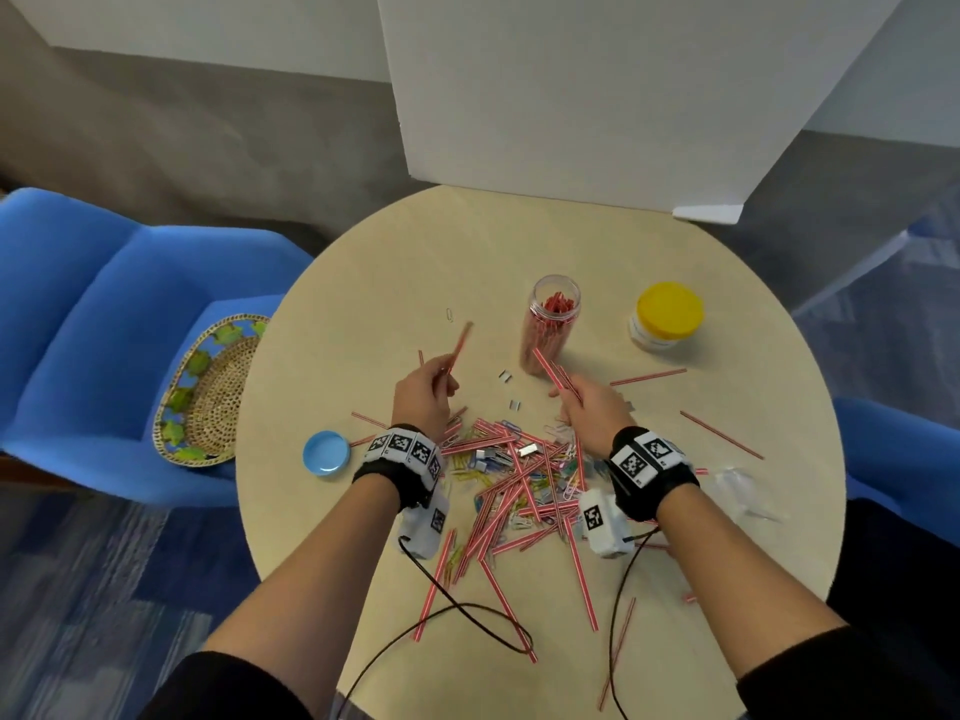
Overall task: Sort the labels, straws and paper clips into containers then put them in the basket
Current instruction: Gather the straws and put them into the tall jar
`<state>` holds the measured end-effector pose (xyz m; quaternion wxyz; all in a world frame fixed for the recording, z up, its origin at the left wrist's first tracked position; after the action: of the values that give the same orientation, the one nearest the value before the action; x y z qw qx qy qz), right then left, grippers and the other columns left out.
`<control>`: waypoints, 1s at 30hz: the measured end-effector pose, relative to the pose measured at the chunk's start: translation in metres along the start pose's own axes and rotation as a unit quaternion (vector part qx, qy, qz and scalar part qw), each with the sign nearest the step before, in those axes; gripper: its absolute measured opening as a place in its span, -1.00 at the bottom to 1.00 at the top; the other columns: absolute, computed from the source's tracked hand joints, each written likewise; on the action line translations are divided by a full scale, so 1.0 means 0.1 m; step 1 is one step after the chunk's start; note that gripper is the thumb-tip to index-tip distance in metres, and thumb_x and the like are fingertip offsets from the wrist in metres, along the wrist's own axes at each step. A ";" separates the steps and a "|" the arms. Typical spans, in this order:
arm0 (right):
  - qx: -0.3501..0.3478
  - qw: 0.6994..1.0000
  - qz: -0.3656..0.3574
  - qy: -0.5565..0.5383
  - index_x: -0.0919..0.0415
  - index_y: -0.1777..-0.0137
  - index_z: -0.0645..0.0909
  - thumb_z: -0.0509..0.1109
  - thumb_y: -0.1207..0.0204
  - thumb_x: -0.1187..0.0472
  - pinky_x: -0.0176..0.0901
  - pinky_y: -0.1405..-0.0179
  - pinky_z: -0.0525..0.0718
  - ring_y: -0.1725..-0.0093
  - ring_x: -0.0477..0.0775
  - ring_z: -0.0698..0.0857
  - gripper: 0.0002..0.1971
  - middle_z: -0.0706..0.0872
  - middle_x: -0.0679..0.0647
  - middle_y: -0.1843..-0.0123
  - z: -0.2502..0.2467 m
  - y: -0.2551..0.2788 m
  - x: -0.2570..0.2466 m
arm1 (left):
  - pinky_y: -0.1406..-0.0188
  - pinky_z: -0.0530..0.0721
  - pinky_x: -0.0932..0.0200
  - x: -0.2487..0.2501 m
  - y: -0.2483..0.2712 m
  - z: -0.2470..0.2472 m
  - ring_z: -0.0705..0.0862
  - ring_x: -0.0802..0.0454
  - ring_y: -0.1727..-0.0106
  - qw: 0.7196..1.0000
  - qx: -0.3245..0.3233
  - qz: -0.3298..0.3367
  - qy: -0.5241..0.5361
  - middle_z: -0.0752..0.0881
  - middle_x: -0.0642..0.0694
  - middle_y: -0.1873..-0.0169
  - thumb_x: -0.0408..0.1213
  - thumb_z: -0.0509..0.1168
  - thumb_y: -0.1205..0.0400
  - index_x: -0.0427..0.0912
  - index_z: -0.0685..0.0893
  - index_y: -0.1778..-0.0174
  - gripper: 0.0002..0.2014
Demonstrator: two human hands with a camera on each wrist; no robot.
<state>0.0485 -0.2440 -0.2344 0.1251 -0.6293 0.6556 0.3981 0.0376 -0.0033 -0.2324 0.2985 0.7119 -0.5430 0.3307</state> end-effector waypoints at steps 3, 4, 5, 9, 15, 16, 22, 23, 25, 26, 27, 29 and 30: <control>-0.002 1.000 -0.001 0.013 0.08 -0.16 0.59 0.09 -0.78 0.15 -0.11 0.30 0.52 0.30 0.09 0.59 -0.78 0.61 0.03 0.30 0.08 0.02 0.00 | -0.08 0.72 -0.03 -0.02 0.06 -0.04 0.71 0.02 0.13 0.995 0.024 -0.014 0.094 0.72 -0.08 0.22 -0.47 0.11 -0.73 -0.13 0.68 -0.15 -0.73; 0.003 1.000 -0.002 0.008 0.07 -0.15 0.57 0.08 -0.78 0.13 -0.12 0.33 0.47 0.32 0.08 0.57 -0.78 0.58 0.02 0.32 0.09 0.02 -0.01 | -0.04 0.73 -0.01 -0.01 0.07 -0.06 0.72 0.03 0.13 0.991 0.031 -0.018 0.127 0.73 -0.08 0.22 -0.47 0.09 -0.73 -0.12 0.65 -0.12 -0.74; 0.013 1.000 -0.006 -0.004 0.07 -0.13 0.57 0.07 -0.78 0.11 -0.13 0.35 0.45 0.34 0.07 0.55 -0.77 0.56 0.02 0.34 0.09 0.04 -0.06 | -0.01 0.72 0.02 0.03 0.06 -0.09 0.73 0.04 0.12 0.987 0.038 -0.017 0.157 0.74 -0.07 0.21 -0.46 0.09 -0.73 -0.12 0.62 -0.11 -0.76; 0.094 0.985 -0.057 -0.136 0.06 -0.14 0.61 0.15 -0.76 0.00 -0.23 0.24 0.53 0.23 -0.14 0.58 -0.76 0.65 -0.13 0.19 -0.14 0.17 -0.34 | -0.02 0.74 0.04 0.25 -0.03 -0.16 0.78 -0.08 0.07 0.966 0.043 0.011 0.254 0.77 -0.13 0.19 -0.48 0.06 -0.74 -0.21 0.54 -0.09 -0.82; 0.050 0.989 -0.003 -0.139 0.03 -0.01 0.73 0.38 -0.61 -0.11 -0.01 0.33 0.70 0.39 0.07 0.63 -0.76 0.76 0.09 0.27 -0.20 0.33 -0.40 | 0.39 0.46 0.16 0.42 -0.07 -0.18 0.41 0.08 0.43 0.983 -0.032 0.039 0.178 0.52 -0.06 0.34 -0.39 0.08 -0.73 -0.13 0.48 0.02 -0.88; -0.031 0.997 0.038 -0.062 0.05 0.01 0.71 0.39 -0.59 -0.13 -0.11 0.39 0.69 0.42 0.01 0.63 -0.73 0.78 0.06 0.22 -0.02 0.37 -0.32 | 0.48 0.45 0.17 0.39 -0.03 -0.11 0.39 0.11 0.51 0.989 -0.071 0.047 0.118 0.53 -0.07 0.38 -0.38 0.10 -0.71 -0.12 0.50 0.06 -0.88; -0.175 0.951 0.181 0.179 0.13 0.31 0.41 0.45 -0.40 -0.37 -0.23 0.51 0.42 0.49 -0.03 0.46 -0.44 0.50 -0.01 0.41 0.80 0.65 0.04 | 0.20 0.72 0.14 -0.19 0.38 0.36 0.70 0.07 0.24 0.930 -0.283 0.002 -0.233 0.74 0.08 -0.04 -0.20 0.39 -0.55 0.00 0.66 -0.26 -0.66; -0.155 0.951 0.188 0.192 0.14 0.29 0.44 0.44 -0.40 -0.38 -0.21 0.53 0.43 0.48 -0.02 0.49 -0.44 0.52 0.00 0.40 0.85 0.66 0.02 | 0.02 0.73 0.10 -0.23 0.42 0.39 0.74 0.03 0.07 0.929 -0.284 0.011 -0.239 0.76 0.04 -0.10 -0.17 0.42 -0.55 -0.01 0.65 -0.31 -0.61; -0.123 0.951 0.182 0.217 0.19 0.23 0.52 0.44 -0.39 -0.39 -0.19 0.52 0.46 0.40 0.03 0.59 -0.43 0.60 0.03 0.35 0.90 0.62 -0.01 | -0.22 0.69 0.01 -0.27 0.45 0.42 0.73 -0.02 -0.14 0.935 -0.264 0.025 -0.236 0.77 -0.01 -0.14 -0.16 0.44 -0.55 -0.02 0.65 -0.33 -0.59; -0.113 0.950 0.179 0.227 0.20 0.17 0.56 0.45 -0.39 -0.38 -0.18 0.47 0.51 0.34 0.06 0.65 -0.43 0.63 0.04 0.31 0.91 0.60 -0.03 | -0.25 0.68 0.00 -0.27 0.44 0.42 0.72 -0.03 -0.17 0.938 -0.251 0.032 -0.237 0.77 -0.01 -0.14 -0.17 0.45 -0.56 -0.03 0.64 -0.34 -0.59; -0.109 0.949 0.179 0.237 0.21 0.11 0.59 0.46 -0.39 -0.37 -0.15 0.39 0.59 0.26 0.09 0.69 -0.43 0.67 0.05 0.24 0.92 0.57 -0.04 | -0.24 0.68 0.00 -0.27 0.43 0.42 0.71 -0.04 -0.17 0.939 -0.240 0.038 -0.242 0.76 -0.03 -0.13 -0.17 0.45 -0.57 -0.04 0.62 -0.35 -0.59; -0.103 0.946 0.178 0.250 0.23 -0.02 0.63 0.48 -0.41 -0.32 -0.09 0.20 0.70 0.10 0.15 0.75 -0.43 0.73 0.09 0.08 0.96 0.52 -0.04 | -0.22 0.68 0.01 -0.25 0.39 0.42 0.70 -0.05 -0.16 0.939 -0.223 0.046 -0.256 0.76 -0.04 -0.12 -0.14 0.43 -0.59 -0.04 0.63 -0.36 -0.60; -0.104 0.946 0.182 0.249 0.25 -0.06 0.64 0.48 -0.44 -0.28 -0.07 0.13 0.72 0.05 0.17 0.75 -0.46 0.74 0.11 0.03 0.97 0.50 -0.05 | -0.21 0.68 0.02 -0.24 0.37 0.43 0.70 -0.05 -0.15 0.937 -0.222 0.052 -0.266 0.76 -0.04 -0.12 -0.11 0.42 -0.60 -0.04 0.66 -0.33 -0.63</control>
<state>-0.0299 -0.1803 -0.2762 -0.1830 -0.5881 0.7241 0.3105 0.0033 -0.0320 -0.2755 0.2761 0.6599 -0.6987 0.0152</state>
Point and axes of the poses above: each hand's wrist, its own y-axis away from the middle knuckle, its own z-axis out of the palm, x = y × z, the point moved 6 cm from there along -y, towards the middle knuckle
